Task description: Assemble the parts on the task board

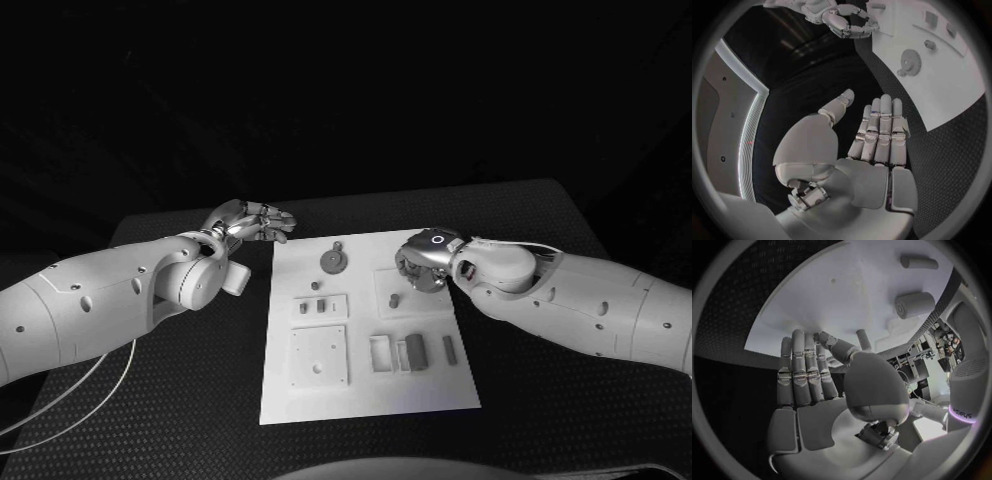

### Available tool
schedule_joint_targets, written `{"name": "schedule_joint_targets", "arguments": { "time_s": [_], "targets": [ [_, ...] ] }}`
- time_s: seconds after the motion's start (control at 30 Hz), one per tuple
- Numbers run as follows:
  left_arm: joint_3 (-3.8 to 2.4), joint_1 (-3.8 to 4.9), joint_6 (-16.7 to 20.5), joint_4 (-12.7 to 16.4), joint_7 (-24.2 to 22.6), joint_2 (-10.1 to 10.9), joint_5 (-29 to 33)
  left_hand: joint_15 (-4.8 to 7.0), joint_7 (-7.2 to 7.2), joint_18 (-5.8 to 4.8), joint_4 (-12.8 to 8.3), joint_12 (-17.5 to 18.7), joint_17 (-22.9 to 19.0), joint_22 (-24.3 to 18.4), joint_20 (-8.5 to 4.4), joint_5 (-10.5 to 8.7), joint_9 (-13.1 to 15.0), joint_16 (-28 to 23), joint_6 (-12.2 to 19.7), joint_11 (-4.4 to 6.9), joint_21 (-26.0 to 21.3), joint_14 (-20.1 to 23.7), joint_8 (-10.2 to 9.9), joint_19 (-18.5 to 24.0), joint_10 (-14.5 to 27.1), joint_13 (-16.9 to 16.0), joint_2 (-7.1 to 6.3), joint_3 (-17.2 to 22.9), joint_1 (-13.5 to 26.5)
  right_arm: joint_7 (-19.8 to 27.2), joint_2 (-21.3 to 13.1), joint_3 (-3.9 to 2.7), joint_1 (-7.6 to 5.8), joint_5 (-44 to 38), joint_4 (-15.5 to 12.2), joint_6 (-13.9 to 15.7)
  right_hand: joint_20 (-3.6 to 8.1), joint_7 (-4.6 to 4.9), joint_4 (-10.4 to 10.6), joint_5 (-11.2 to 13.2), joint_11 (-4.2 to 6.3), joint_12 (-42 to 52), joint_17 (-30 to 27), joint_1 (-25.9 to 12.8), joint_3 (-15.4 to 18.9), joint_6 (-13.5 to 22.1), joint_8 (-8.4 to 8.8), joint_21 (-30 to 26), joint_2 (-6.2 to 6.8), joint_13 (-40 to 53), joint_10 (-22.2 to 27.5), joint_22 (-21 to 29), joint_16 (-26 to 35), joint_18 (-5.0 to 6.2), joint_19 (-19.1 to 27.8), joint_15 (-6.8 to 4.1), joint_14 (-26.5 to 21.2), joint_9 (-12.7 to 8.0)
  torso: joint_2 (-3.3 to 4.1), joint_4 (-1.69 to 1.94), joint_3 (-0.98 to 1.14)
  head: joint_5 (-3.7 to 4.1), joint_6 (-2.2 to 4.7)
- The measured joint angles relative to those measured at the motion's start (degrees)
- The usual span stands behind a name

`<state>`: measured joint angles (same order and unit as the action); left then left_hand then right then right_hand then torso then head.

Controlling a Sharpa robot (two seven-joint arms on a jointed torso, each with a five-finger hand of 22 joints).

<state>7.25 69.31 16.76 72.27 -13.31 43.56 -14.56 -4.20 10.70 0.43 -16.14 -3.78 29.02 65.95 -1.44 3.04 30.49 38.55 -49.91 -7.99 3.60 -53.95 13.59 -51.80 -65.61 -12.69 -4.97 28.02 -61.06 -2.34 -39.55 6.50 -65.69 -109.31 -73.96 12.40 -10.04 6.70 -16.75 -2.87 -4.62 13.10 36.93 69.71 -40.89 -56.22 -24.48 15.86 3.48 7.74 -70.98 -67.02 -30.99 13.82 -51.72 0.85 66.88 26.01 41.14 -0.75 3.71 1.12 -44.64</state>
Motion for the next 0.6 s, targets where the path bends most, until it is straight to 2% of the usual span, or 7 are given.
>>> {"name": "schedule_joint_targets", "arguments": {
  "time_s": [0.4,0.6],
  "targets": [
    [0.0,0.0,0.0,-0.1,0.0,0.0,0.0,0.0,-0.18,0.0,0.0,0.0,0.1,-0.1,0.0,0.0,-0.1,-0.2,0.2,0.0,0.0,0.0,0.0,0.0,0.0,0.0,0.0,0.0,0.0,-0.7,-0.8,0.08,0.23,0.1,-1.0,1.1,0.14,-0.45,0.2,0.0,0.26,-0.3,1.2,0.3,-0.2,-0.4,-0.25,0.4,0.32,0.7,-1.0,-0.6,0.0,-0.01,-0.7,-0.48,0.7,0.7,0.01,0.01,-0.02,-0.06,0.16],
    [0.0,0.0,0.0,-0.3,0.1,0.0,0.0,0.0,-0.18,0.0,0.0,0.0,0.1,-0.2,0.0,0.0,-0.1,-0.2,0.2,0.0,0.0,0.0,0.0,0.0,0.0,0.0,0.0,0.0,0.0,-1.0,-1.3,-0.37,0.26,0.5,-2.0,1.1,0.13,-0.45,0.0,0.0,0.22,-0.3,1.3,0.3,-0.3,-0.4,-0.25,0.4,0.32,1.2,-1.0,-0.7,0.0,-0.01,-0.7,-0.49,0.7,0.8,0.01,0.0,-0.03,-0.07,0.14]
  ]
}}
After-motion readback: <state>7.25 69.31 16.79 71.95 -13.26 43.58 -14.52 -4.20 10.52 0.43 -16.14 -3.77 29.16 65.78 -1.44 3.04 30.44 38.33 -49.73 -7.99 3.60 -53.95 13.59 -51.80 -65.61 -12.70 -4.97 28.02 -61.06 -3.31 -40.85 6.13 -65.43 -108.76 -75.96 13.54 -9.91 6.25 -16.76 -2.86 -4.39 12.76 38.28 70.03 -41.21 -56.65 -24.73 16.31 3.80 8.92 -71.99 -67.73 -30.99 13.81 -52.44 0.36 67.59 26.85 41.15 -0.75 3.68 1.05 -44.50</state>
